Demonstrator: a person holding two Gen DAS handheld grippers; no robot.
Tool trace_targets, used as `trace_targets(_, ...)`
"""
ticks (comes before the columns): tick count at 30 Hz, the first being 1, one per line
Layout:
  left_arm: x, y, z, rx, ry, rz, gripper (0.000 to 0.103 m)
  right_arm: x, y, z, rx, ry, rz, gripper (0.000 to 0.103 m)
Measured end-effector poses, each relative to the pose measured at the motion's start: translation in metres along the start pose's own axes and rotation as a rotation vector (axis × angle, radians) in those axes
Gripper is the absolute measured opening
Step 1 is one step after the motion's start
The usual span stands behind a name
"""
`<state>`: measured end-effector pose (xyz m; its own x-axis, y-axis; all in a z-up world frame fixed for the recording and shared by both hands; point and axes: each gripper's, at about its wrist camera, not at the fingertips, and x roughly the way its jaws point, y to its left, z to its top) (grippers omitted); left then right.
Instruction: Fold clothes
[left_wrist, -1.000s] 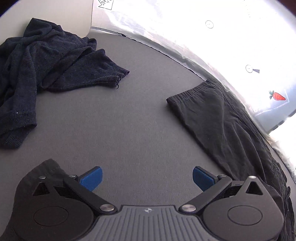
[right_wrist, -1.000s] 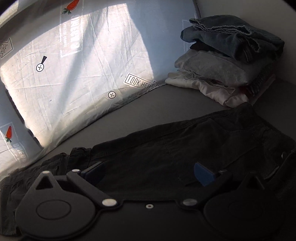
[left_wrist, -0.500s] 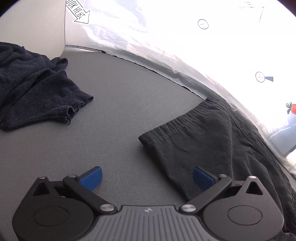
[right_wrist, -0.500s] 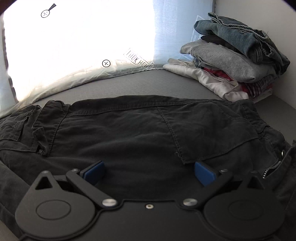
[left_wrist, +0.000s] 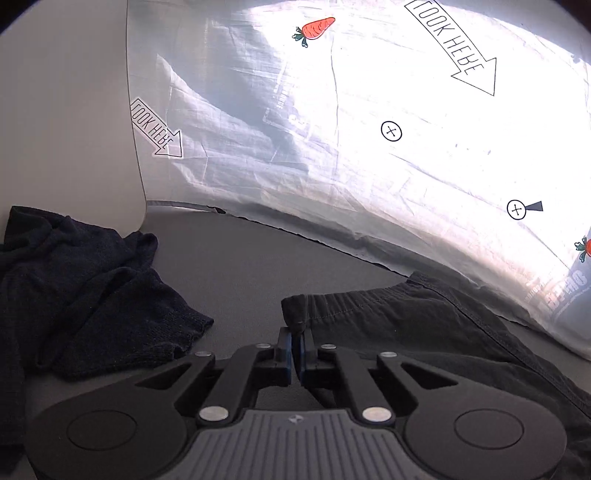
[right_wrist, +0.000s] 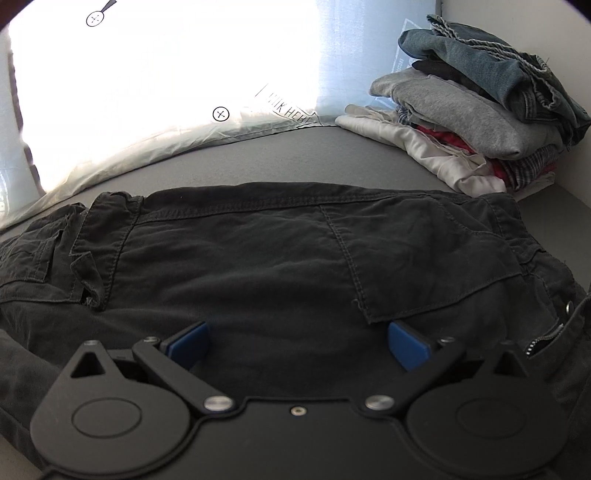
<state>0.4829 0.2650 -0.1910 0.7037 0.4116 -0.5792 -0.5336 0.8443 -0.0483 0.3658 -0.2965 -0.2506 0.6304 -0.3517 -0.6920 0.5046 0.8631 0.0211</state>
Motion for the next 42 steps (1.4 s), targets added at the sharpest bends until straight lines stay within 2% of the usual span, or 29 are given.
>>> trace_targets(1, -0.004, 0.010, 0.003, -0.013, -0.001, 0.009, 0.005, -0.002, -0.002, 0.003, 0.002, 0.025, 0.025, 0.103)
trace_targets(4, -0.001, 0.032, -0.009, 0.026, 0.038, 0.048, 0.006, -0.017, -0.012, 0.005, 0.035, 0.013, 0.123, 0.103)
trace_targets(6, 0.015, 0.040, -0.030, 0.083, 0.145, 0.074, 0.007, -0.023, -0.017, 0.003, 0.058, 0.010, 0.136, 0.103)
trace_targets(10, 0.015, 0.061, -0.051, 0.058, 0.219, 0.102, 0.013, -0.027, -0.029, 0.001, 0.099, 0.036, 0.170, 0.103)
trace_targets(12, -0.003, 0.072, -0.049, 0.012, 0.206, 0.109, 0.019, -0.033, -0.036, 0.003, 0.111, 0.029, 0.180, 0.103)
trace_targets(14, -0.026, 0.080, -0.046, -0.050, 0.199, 0.068, 0.033, -0.039, -0.044, 0.003, 0.130, 0.017, 0.188, 0.103)
trace_targets(15, -0.039, 0.082, -0.046, -0.071, 0.196, 0.044, 0.036, -0.042, -0.049, 0.004, 0.142, 0.010, 0.192, 0.103)
trace_targets(17, -0.067, 0.079, -0.051, -0.050, 0.183, -0.008, 0.048, -0.048, -0.059, 0.002, 0.171, 0.000, 0.197, 0.103)
trace_targets(19, -0.095, 0.072, -0.062, 0.002, 0.174, -0.057, 0.057, -0.056, -0.070, 0.000, 0.204, -0.006, 0.201, 0.103)
trace_targets(22, -0.130, 0.066, -0.087, 0.037, 0.205, -0.137, 0.062, -0.070, -0.091, -0.005, 0.263, -0.019, 0.230, 0.103)
trace_targets(25, -0.159, 0.062, -0.122, 0.045, 0.276, -0.195, 0.062, -0.081, -0.119, -0.012, 0.364, 0.017, 0.287, 0.103)
trace_targets(28, -0.183, 0.055, -0.157, 0.092, 0.331, -0.199, 0.062, -0.087, -0.149, -0.022, 0.486, 0.090, 0.348, 0.103)
trace_targets(29, -0.191, 0.053, -0.169, 0.113, 0.345, -0.197, 0.062, -0.089, -0.158, -0.027, 0.519, 0.108, 0.363, 0.101)
trace_targets(30, -0.198, 0.051, -0.177, 0.137, 0.354, -0.196, 0.062, -0.093, -0.170, -0.033, 0.560, 0.122, 0.383, 0.093)
trace_targets(32, -0.209, 0.051, -0.187, 0.152, 0.359, -0.207, 0.062, -0.102, -0.189, -0.044, 0.606, 0.123, 0.405, 0.083)
trace_targets(37, -0.225, 0.054, -0.194, 0.132, 0.368, -0.233, 0.062, -0.125, -0.238, -0.076, 0.756, 0.104, 0.459, 0.080)
trace_targets(39, -0.230, 0.056, -0.199, 0.127, 0.384, -0.238, 0.062, -0.131, -0.258, -0.096, 0.872, 0.093, 0.495, 0.069)
trace_targets(42, -0.235, 0.058, -0.208, 0.121, 0.422, -0.245, 0.062, -0.139, -0.276, -0.119, 0.984, 0.082, 0.527, 0.065)
